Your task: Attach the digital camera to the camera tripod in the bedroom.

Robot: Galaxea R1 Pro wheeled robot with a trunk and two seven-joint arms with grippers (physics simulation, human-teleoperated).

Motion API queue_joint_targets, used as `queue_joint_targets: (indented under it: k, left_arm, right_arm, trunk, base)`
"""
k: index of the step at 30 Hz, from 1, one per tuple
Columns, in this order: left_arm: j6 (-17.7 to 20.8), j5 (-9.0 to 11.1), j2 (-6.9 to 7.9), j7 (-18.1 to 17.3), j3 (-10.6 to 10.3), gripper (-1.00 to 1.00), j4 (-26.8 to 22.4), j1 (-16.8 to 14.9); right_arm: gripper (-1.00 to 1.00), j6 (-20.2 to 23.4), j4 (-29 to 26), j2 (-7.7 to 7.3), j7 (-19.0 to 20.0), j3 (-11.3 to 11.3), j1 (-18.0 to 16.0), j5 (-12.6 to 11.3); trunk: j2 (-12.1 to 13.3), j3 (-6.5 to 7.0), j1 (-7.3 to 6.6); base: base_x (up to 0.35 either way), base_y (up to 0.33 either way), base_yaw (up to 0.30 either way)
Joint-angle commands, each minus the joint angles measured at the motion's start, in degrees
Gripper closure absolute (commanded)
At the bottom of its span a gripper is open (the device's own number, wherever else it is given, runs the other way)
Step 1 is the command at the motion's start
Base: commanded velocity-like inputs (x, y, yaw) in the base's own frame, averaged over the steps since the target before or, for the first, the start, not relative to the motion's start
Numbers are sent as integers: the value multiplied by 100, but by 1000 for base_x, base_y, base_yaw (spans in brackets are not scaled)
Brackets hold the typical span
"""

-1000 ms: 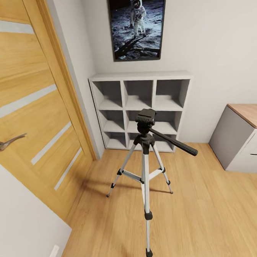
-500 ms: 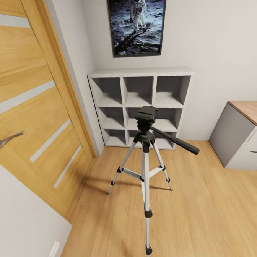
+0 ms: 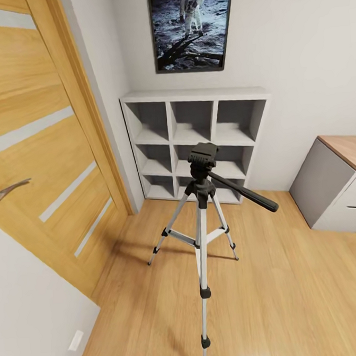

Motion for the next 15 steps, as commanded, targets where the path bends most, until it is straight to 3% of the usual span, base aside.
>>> queue_joint_targets:
  k: [1, 15]
  left_arm:
    - [0, 26, -1, 12, -49, 100, -1, -3]
    - [0, 26, -1, 12, -49, 100, -1, -2]
  right_arm:
    - [-100, -13, 15, -1, 15, -14, -8, 33]
    - [-100, -13, 15, 2, 16, -14, -8, 33]
  trunk:
    - [-10, -19, 2]
    - [-10, -148, 2]
  base:
    - [0, 0, 0]
    - [0, 0, 0]
